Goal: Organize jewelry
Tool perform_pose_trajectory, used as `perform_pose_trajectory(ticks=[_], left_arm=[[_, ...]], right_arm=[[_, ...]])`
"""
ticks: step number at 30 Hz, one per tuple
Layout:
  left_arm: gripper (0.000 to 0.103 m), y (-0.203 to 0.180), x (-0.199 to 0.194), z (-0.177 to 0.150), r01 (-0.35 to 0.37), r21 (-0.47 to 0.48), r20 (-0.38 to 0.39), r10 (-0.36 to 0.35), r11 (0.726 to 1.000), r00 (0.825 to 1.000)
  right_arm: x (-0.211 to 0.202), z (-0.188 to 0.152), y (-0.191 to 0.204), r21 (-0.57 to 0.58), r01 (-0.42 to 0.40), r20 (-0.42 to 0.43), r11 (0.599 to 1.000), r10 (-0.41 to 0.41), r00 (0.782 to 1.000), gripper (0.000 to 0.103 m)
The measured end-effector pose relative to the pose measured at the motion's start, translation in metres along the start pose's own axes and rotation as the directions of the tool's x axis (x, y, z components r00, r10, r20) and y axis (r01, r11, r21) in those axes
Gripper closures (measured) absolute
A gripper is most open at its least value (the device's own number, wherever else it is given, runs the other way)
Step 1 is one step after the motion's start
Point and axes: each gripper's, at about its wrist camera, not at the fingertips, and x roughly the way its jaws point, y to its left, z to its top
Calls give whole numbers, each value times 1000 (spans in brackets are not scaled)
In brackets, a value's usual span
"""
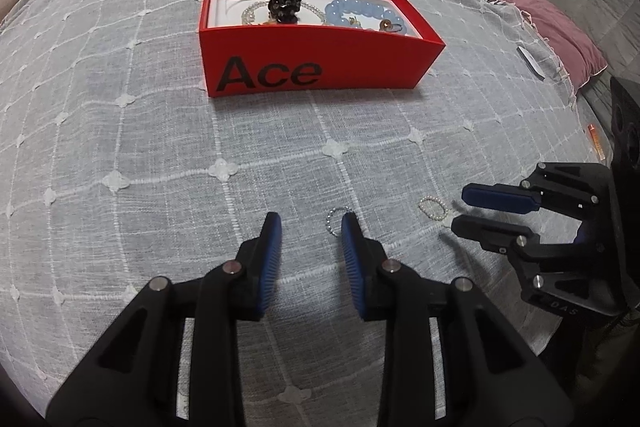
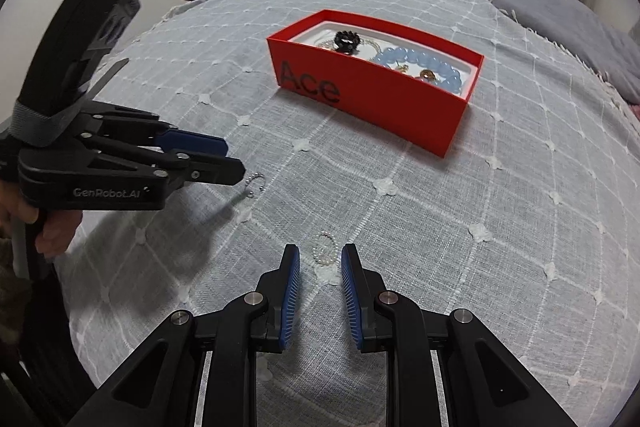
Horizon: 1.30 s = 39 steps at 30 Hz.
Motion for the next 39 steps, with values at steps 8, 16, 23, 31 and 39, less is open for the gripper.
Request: perform_pose_trajectory(ticks=[8,16,23,31,39], left_arm=[[76,-1,5,0,-5,3,-13,6,1000,1000],[77,9,-1,1,9,-30,-2,-9,1000,1000],[77,10,-3,1,17,-33,-1,-17,999,1000],[83,11,-4,1,18,-33,-1,-19,999,1000],[84,10,-2,2,48,-33,-7,-49,998,999]], right_arm=[[15,-1,2,2,23,-34,1000,-23,999,81],[22,0,2,11,33,-29,999,-33,999,82],[25,0,9,-20,90,-26,996,-91,996,96],[16,2,10,-28,96,-9,995,-96,995,100],[3,4,8,-16,92,27,996,-91,995,101]])
